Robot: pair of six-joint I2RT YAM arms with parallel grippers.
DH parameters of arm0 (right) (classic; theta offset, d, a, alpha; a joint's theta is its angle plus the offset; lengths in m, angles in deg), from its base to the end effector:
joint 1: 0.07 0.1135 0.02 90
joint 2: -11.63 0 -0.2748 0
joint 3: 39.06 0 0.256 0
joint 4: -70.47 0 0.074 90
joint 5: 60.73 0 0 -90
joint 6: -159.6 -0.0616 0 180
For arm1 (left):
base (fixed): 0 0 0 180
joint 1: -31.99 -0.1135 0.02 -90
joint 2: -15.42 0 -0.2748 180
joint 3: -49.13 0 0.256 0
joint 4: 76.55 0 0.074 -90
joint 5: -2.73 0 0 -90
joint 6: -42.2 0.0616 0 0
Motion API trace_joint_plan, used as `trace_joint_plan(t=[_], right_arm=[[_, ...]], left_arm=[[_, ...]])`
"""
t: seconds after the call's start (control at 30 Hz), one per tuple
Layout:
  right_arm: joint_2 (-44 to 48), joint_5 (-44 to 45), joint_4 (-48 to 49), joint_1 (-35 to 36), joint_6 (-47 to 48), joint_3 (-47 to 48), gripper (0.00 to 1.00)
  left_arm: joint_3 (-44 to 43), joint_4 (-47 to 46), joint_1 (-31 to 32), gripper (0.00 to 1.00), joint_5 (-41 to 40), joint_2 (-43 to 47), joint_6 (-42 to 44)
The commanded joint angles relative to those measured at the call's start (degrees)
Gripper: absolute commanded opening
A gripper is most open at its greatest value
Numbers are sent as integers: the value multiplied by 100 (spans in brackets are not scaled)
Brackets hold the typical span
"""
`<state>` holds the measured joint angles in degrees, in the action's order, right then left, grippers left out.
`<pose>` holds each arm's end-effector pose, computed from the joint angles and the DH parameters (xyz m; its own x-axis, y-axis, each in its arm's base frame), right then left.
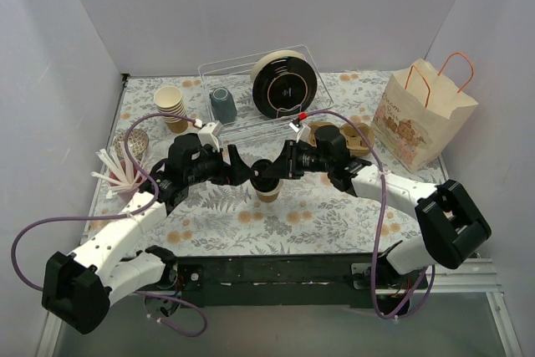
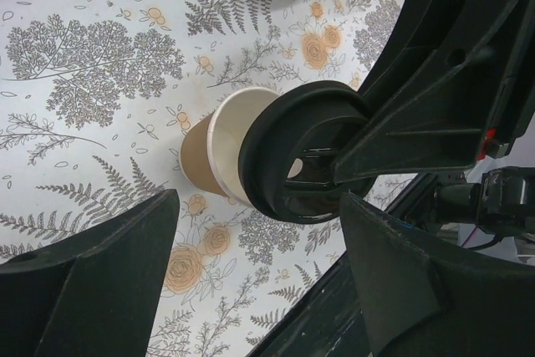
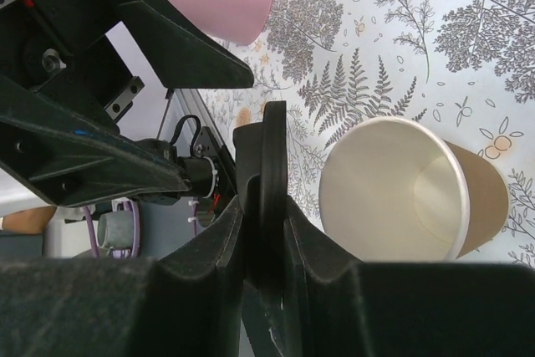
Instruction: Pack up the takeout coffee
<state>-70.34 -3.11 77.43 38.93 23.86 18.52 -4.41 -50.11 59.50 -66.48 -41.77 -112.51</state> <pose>0.2396 0.2365 0.2421 -0.8275 0.1082 -0.5510 -0.4813 0.3686 0.7953 0.2031 -0.1305 0.2622 -0.8267 -0.5225 -0.2087 -0.1012 0.5030 -0.8583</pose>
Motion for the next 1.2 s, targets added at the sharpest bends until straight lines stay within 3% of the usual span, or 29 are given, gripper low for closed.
trace_joint_plan(t=[0.0, 0.33, 1.17], right_arm=[[-169, -251, 436, -33, -128, 343, 25], [-442, -392, 340, -139, -181, 440, 30], [-592, -480, 260, -227, -173, 308, 35]], left_arm=[[61, -120, -9, 75, 3, -134, -42], [175, -234, 0, 70, -49, -345, -226], [281, -357, 0, 67, -50, -565, -341]])
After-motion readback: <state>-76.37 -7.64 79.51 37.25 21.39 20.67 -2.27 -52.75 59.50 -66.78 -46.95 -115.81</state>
